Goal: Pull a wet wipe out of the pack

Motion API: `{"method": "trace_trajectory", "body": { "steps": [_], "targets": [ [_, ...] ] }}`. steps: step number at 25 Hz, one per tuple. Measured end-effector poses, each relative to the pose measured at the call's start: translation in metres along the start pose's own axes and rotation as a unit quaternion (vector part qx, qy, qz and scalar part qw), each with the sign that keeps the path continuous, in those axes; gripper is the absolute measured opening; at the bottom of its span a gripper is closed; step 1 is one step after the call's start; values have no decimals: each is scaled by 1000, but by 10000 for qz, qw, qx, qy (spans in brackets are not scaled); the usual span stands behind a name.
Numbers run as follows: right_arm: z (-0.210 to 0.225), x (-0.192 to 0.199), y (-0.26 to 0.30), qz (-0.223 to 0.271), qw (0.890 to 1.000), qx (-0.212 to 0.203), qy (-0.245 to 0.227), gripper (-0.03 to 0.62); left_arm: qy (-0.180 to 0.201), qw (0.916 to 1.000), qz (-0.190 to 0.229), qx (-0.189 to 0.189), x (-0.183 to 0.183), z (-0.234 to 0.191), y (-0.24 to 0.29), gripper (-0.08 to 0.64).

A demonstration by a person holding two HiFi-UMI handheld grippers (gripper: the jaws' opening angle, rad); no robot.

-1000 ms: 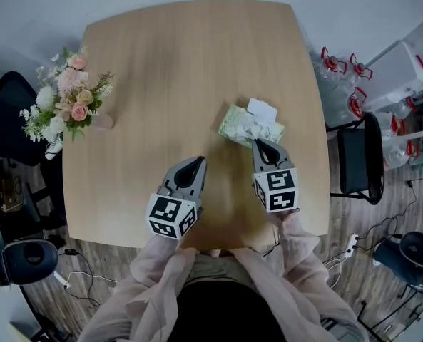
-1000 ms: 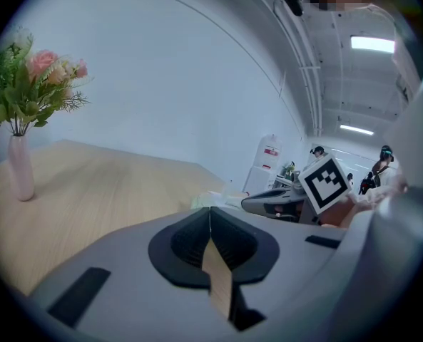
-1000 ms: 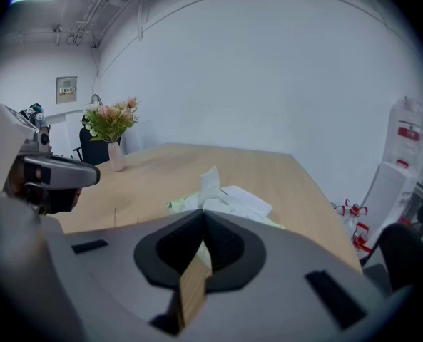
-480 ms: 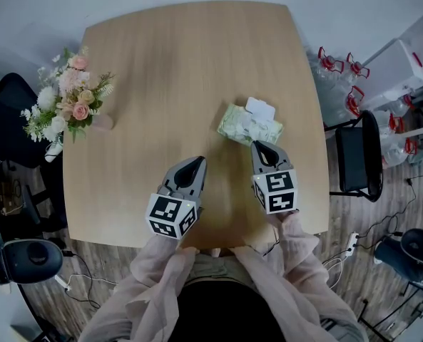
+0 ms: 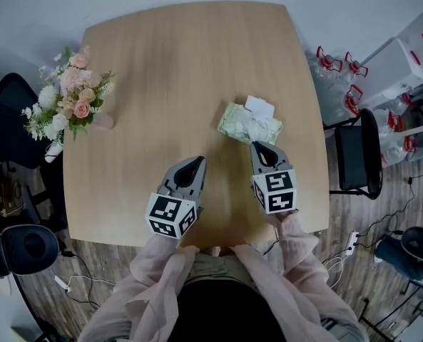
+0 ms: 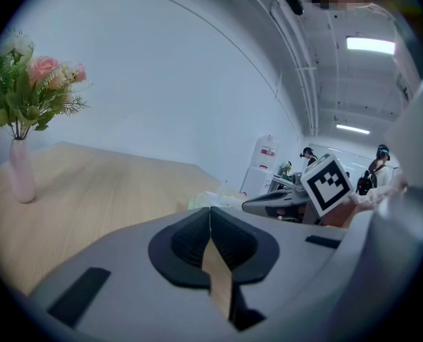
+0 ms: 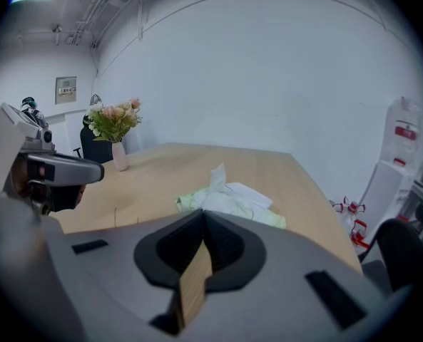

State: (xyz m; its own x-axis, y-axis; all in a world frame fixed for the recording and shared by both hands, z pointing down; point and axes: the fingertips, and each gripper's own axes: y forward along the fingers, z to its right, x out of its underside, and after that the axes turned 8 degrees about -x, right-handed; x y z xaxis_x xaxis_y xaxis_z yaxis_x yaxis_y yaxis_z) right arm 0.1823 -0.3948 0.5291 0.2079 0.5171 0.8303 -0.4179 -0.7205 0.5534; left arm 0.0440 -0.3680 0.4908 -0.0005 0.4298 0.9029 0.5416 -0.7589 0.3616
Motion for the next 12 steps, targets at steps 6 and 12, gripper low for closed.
{"method": "trace_trajectory", "body": {
  "steps": [6,12],
  "targets": [
    [-2,0,-2,-4,10000,5,2,12,27,10000,-4,27,0,1,-2,14],
    [-4,3,-3,-27,10000,13,1,12,45,10000,-19,85,2,3,-3,14]
  ]
}}
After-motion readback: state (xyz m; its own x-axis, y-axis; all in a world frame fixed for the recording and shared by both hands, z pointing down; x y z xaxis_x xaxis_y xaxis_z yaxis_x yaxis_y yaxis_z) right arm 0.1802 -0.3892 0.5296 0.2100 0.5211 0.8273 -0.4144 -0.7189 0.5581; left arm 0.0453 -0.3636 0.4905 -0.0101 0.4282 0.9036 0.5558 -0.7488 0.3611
